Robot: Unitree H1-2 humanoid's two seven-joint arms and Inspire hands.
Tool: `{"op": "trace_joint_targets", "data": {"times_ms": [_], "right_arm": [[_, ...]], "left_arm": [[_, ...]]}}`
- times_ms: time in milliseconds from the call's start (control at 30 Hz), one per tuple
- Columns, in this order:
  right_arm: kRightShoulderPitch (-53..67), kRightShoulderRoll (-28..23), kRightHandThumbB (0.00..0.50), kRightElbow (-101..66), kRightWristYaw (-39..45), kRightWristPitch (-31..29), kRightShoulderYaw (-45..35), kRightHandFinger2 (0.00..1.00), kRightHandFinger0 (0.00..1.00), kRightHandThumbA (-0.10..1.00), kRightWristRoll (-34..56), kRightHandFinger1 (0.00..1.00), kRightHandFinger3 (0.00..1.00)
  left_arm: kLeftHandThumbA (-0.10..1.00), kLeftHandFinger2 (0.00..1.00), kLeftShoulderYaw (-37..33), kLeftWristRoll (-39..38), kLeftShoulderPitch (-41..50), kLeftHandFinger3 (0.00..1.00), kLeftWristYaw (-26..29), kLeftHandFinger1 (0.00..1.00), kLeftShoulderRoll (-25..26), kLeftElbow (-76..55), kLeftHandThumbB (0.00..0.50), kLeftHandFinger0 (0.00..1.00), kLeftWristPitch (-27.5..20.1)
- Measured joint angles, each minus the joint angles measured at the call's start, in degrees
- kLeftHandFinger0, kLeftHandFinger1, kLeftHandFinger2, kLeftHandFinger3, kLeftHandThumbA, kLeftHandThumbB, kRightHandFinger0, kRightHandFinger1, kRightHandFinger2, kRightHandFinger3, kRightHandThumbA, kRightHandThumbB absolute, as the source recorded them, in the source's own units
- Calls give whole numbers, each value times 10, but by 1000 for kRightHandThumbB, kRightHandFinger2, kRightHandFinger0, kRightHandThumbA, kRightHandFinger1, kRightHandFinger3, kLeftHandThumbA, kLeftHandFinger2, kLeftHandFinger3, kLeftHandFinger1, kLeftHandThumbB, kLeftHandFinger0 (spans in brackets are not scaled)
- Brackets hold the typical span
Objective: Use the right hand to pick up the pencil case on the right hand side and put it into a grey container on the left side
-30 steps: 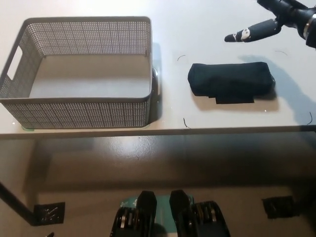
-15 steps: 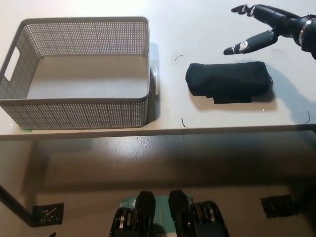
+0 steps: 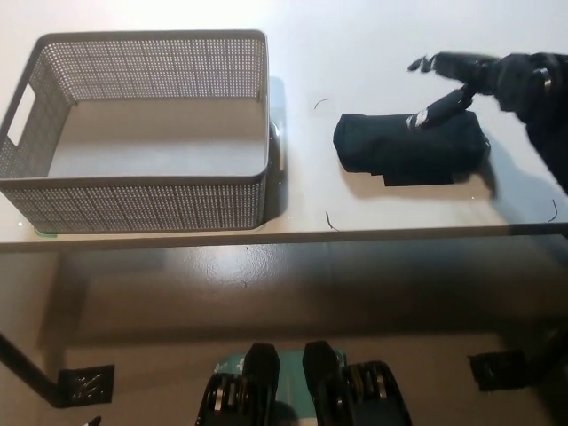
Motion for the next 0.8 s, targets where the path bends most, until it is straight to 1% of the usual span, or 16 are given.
{"op": "trace_joint_targets", "data": {"times_ms": [133,200,267,300,367,467,500,600,667,733,800], "right_arm": [[-9,22,500,42,-4,-9,8,1000,1000,735,-10,1000,1000],[-14,35,500,73,-8,-16,11,1000,1000,737,-13,1000,1000],[-18,43,500,98,-11,-21,18,1000,1000,767,-17,1000,1000],[-20,46,500,110,-12,-24,22,1000,1000,788,-20,1000,1000],[-24,53,500,136,-17,-34,29,1000,1000,790,-25,1000,1000],[-28,61,500,166,-26,-48,34,1000,1000,763,-29,1000,1000],[-28,63,500,172,-28,-52,35,1000,1000,749,-30,1000,1000],[-29,72,500,188,-37,-62,36,1000,1000,745,-34,1000,1000],[-32,82,500,209,-47,-72,37,1000,1000,714,-36,1000,1000],[-37,90,500,226,-55,-80,37,1000,1000,699,-37,1000,1000],[-42,95,500,239,-60,-85,37,1000,1000,684,-37,1000,1000]], "left_arm": [[1000,1000,0,0,-2,1000,0,1000,0,0,391,1000,0],[1000,1000,0,0,-3,1000,0,1000,0,-1,383,1000,0],[1000,1000,0,0,-5,1000,-1,1000,0,-1,379,1000,0],[1000,1000,0,0,-6,1000,-1,1000,0,-2,390,1000,0],[1000,1000,-1,0,-7,1000,-2,1000,0,-2,393,1000,0],[1000,1000,-1,0,-11,1000,-4,1000,0,-3,384,1000,0],[1000,1000,-1,0,-11,1000,-5,1000,0,-3,394,1000,0],[1000,1000,-1,0,-14,1000,-8,1000,0,-4,398,1000,0],[1000,1000,-1,0,-17,1000,-10,1000,0,-6,418,1000,1],[1000,1000,-1,0,-21,1000,-10,1000,0,-7,419,1000,1],[1000,1000,-1,0,-26,1000,-11,1000,0,-7,441,1000,1]]}}
